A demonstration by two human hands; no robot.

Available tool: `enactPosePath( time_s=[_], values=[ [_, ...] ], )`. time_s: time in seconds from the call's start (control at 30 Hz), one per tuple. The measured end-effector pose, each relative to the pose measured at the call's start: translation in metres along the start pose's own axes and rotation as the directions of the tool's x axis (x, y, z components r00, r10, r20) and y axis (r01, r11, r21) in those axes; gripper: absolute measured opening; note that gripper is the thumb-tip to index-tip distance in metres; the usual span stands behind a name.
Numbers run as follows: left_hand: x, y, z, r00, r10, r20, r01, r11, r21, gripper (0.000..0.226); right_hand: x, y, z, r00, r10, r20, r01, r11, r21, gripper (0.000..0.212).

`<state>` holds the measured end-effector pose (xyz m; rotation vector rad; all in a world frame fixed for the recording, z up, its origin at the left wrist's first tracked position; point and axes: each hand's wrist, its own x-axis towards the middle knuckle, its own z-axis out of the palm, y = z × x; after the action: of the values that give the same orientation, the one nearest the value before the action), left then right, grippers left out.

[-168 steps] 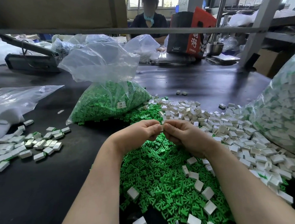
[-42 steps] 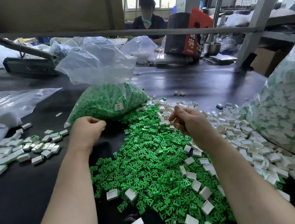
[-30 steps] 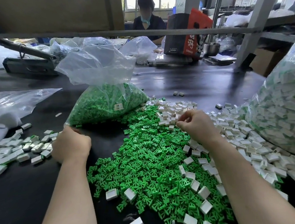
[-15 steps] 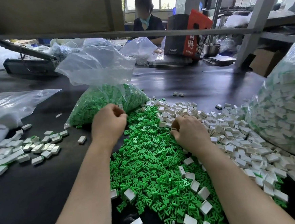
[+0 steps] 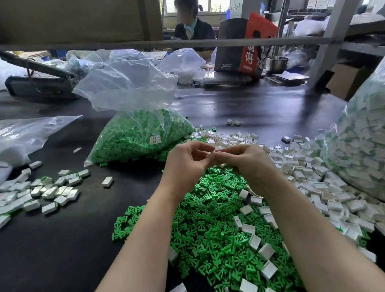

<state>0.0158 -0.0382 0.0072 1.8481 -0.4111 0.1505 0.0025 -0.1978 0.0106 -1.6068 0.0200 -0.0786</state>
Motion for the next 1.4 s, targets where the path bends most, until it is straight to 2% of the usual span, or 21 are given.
enactPosePath(
  time_s=[0.07, 0.13, 0.2, 0.27, 0.33, 0.4, 0.5, 0.6, 0.7, 0.83, 0.93, 1.0, 1.2, 1.3, 1.4],
  values=[
    [0.0, -0.001, -0.002, 1.0, -0.019, 0.01, 0.02, 0.998, -0.058, 0.015, 0.0, 0.001, -0.002, 1.0, -0.001, 0.017, 0.001, 1.0, 0.0, 0.019],
    [0.001, -0.004, -0.004, 0.999, -0.041, 0.0, 0.041, 0.996, -0.078, 0.013, 0.001, 0.003, -0.005, 0.998, -0.028, 0.048, 0.031, 0.998, -0.052, 0.011],
    [0.001, -0.006, -0.007, 0.998, -0.068, -0.017, 0.065, 0.99, -0.121, 0.013, -0.001, 0.004, -0.008, 0.992, -0.06, 0.115, 0.085, 0.968, -0.236, 0.006],
    [0.002, -0.007, -0.008, 0.996, -0.085, -0.016, 0.08, 0.977, -0.198, 0.016, -0.002, 0.006, -0.007, 0.976, -0.032, 0.217, 0.136, 0.866, -0.482, 0.012],
    [0.002, -0.007, -0.01, 0.996, -0.092, -0.011, 0.086, 0.962, -0.259, 0.019, -0.002, 0.008, -0.001, 0.965, 0.018, 0.263, 0.164, 0.738, -0.655, 0.023],
    [0.001, -0.006, -0.011, 0.995, -0.099, 0.005, 0.095, 0.944, -0.317, 0.022, -0.001, 0.009, 0.005, 0.967, 0.016, 0.255, 0.187, 0.639, -0.746, 0.023],
    [0.0, -0.004, -0.012, 0.995, -0.103, 0.018, 0.102, 0.917, -0.385, 0.029, 0.0, 0.01, 0.009, 0.971, -0.014, 0.238, 0.197, 0.611, -0.767, 0.012],
    [0.0, -0.003, -0.011, 0.995, -0.102, 0.022, 0.102, 0.912, -0.398, 0.031, 0.001, 0.011, 0.007, 0.977, -0.018, 0.211, 0.17, 0.66, -0.732, 0.015],
    [0.001, -0.003, -0.009, 0.992, -0.125, -0.007, 0.111, 0.907, -0.406, 0.03, 0.002, 0.011, 0.004, 0.982, -0.01, 0.19, 0.141, 0.707, -0.693, 0.007],
    [0.001, -0.006, -0.012, 0.984, -0.175, -0.027, 0.146, 0.888, -0.436, 0.032, -0.001, 0.01, -0.001, 0.988, -0.048, 0.143, 0.125, 0.796, -0.592, 0.014],
    [0.001, -0.006, -0.013, 0.98, -0.199, 0.004, 0.176, 0.856, -0.487, 0.034, -0.002, 0.005, -0.002, 0.994, -0.081, 0.073, 0.102, 0.933, -0.345, 0.013],
    [0.001, -0.005, -0.012, 0.982, -0.19, 0.019, 0.175, 0.855, -0.488, 0.036, -0.003, 0.002, -0.001, 0.995, -0.085, 0.044, 0.092, 0.978, -0.187, 0.014],
    [-0.001, -0.006, -0.009, 0.984, -0.176, 0.031, 0.168, 0.85, -0.499, 0.034, -0.002, -0.004, -0.001, 0.998, -0.048, 0.034, 0.04, 0.978, 0.203, 0.011],
    [-0.001, -0.007, -0.005, 0.984, -0.171, 0.046, 0.172, 0.855, -0.49, 0.03, 0.0, -0.004, -0.002, 0.997, -0.066, 0.03, 0.057, 0.968, 0.244, 0.013],
    [-0.001, -0.005, -0.002, 0.986, -0.162, 0.042, 0.162, 0.855, -0.492, 0.026, -0.002, -0.002, -0.001, 0.992, -0.114, 0.055, 0.105, 0.985, 0.14, 0.015]
  ],
)
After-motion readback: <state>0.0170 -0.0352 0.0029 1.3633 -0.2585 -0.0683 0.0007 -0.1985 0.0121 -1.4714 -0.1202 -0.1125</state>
